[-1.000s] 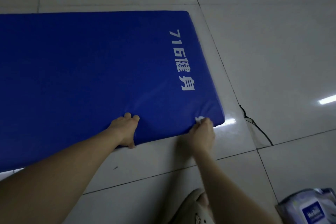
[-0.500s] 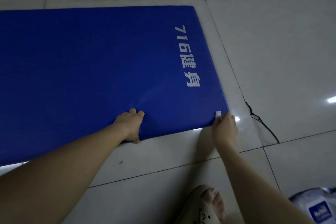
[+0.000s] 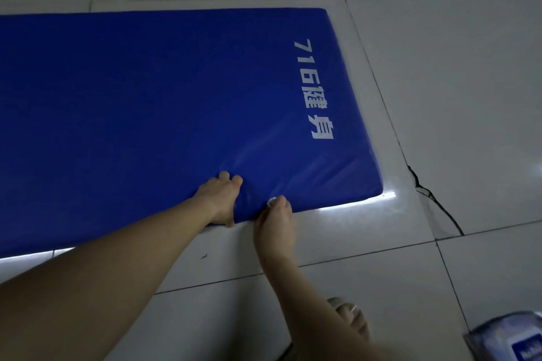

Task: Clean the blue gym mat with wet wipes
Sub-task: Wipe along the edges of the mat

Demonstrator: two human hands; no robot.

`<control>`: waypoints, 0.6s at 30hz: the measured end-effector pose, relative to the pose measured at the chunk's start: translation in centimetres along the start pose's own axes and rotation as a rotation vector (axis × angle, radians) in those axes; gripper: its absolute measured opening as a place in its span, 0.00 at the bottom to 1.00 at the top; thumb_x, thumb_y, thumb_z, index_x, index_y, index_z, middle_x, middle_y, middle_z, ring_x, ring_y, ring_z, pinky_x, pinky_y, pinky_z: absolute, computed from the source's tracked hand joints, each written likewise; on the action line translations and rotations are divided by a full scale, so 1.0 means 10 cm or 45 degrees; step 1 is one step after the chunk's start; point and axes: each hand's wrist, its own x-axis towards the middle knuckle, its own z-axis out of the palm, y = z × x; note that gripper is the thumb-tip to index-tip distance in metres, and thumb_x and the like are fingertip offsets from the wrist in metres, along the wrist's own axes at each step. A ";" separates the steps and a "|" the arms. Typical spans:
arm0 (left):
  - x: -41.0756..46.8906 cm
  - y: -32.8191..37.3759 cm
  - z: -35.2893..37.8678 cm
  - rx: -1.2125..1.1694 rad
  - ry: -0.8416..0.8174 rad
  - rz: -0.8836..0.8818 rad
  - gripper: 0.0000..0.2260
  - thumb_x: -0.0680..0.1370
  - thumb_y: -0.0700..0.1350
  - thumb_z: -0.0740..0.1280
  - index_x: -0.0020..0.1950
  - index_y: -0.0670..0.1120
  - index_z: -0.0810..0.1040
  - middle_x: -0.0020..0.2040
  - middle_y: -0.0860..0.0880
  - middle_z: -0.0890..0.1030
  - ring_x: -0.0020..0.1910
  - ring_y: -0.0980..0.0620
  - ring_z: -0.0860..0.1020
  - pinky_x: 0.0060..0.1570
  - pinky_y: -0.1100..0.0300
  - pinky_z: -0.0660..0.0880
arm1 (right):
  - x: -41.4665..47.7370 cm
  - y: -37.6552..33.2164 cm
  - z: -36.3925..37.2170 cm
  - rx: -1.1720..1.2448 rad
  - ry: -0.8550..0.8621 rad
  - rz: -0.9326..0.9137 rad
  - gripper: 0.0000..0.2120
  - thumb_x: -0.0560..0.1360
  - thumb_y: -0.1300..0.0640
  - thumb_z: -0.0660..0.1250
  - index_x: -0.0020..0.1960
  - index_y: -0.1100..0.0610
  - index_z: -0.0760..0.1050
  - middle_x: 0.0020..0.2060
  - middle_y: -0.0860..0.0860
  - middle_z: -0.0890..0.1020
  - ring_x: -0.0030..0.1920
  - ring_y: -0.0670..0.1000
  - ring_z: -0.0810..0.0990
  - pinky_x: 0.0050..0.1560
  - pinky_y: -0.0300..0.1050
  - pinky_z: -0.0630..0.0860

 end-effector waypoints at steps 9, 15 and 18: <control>-0.01 -0.02 -0.03 -0.013 0.010 0.034 0.36 0.69 0.54 0.78 0.69 0.46 0.62 0.61 0.43 0.67 0.58 0.43 0.72 0.49 0.54 0.72 | 0.18 -0.06 -0.23 -0.353 -0.466 -0.529 0.04 0.81 0.56 0.63 0.52 0.56 0.74 0.51 0.53 0.80 0.47 0.54 0.80 0.48 0.50 0.77; -0.22 0.12 -0.14 0.350 0.008 0.010 0.43 0.63 0.60 0.80 0.69 0.46 0.63 0.60 0.44 0.70 0.53 0.46 0.74 0.48 0.53 0.76 | 0.51 0.28 -1.10 -0.572 -0.222 -0.427 0.12 0.83 0.46 0.60 0.51 0.55 0.69 0.48 0.51 0.77 0.45 0.54 0.80 0.46 0.55 0.80; -0.31 0.23 -0.27 0.665 0.084 0.033 0.33 0.70 0.59 0.75 0.67 0.44 0.67 0.60 0.42 0.73 0.55 0.43 0.75 0.55 0.46 0.76 | 0.56 0.38 -1.29 -0.575 -0.213 -0.387 0.08 0.83 0.50 0.60 0.54 0.53 0.64 0.50 0.51 0.79 0.47 0.55 0.82 0.46 0.55 0.81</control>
